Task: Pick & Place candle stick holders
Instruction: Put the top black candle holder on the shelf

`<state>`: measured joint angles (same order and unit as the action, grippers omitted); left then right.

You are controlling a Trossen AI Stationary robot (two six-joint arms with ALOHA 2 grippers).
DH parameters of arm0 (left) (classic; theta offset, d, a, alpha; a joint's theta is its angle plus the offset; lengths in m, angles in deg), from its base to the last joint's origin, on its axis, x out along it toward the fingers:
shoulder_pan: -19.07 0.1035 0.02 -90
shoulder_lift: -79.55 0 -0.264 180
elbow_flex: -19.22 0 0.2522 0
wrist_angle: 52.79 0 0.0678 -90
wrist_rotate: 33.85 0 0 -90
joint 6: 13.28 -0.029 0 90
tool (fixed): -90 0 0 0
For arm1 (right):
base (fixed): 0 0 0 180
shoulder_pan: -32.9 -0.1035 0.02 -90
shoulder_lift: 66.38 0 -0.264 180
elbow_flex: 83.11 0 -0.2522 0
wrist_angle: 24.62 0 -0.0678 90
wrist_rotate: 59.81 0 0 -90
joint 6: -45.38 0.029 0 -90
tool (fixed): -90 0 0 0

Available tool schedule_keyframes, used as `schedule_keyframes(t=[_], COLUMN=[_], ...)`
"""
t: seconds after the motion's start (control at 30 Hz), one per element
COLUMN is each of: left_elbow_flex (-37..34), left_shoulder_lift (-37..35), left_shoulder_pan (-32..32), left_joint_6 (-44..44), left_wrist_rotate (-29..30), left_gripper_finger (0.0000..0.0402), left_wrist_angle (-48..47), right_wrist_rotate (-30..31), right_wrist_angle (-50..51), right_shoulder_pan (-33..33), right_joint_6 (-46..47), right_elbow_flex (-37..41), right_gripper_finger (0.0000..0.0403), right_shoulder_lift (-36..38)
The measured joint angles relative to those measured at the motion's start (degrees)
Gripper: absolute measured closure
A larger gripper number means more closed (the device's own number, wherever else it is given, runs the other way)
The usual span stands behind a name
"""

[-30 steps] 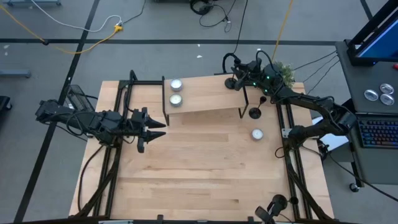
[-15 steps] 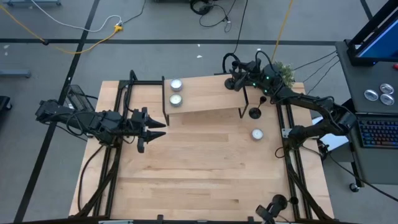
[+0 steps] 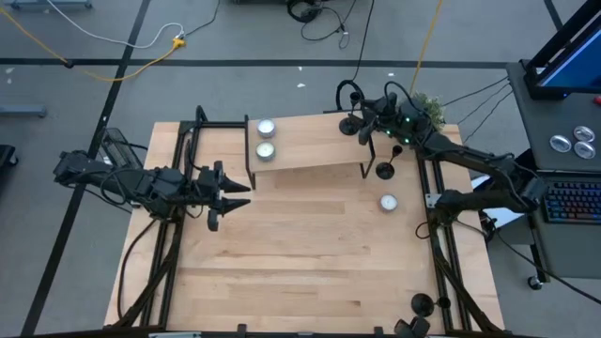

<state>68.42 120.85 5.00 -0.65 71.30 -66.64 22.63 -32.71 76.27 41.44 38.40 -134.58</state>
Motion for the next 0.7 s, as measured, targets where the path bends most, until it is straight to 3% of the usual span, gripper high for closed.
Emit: schedule_keyframes(t=[0.37, 0.7], left_elbow_flex=[-15.69, -20.39], left_shoulder_lift=[-3.38, -5.70], left_shoulder_pan=[-2.91, -4.85], left_joint_6=[0.53, 1.24], left_wrist_rotate=[-0.07, -0.05], left_gripper_finger=[0.0238, 0.0238], left_wrist_angle=[20.92, 24.21], right_wrist_rotate=[0.03, 2.15], right_wrist_angle=[12.67, 24.17], right_shoulder_pan=[0.00, 0.00], right_joint_6=[-1.40, -1.44], right_elbow_flex=[0.00, 0.02], right_gripper_finger=[0.0119, 0.0121], right_shoulder_lift=[7.81, 16.38])
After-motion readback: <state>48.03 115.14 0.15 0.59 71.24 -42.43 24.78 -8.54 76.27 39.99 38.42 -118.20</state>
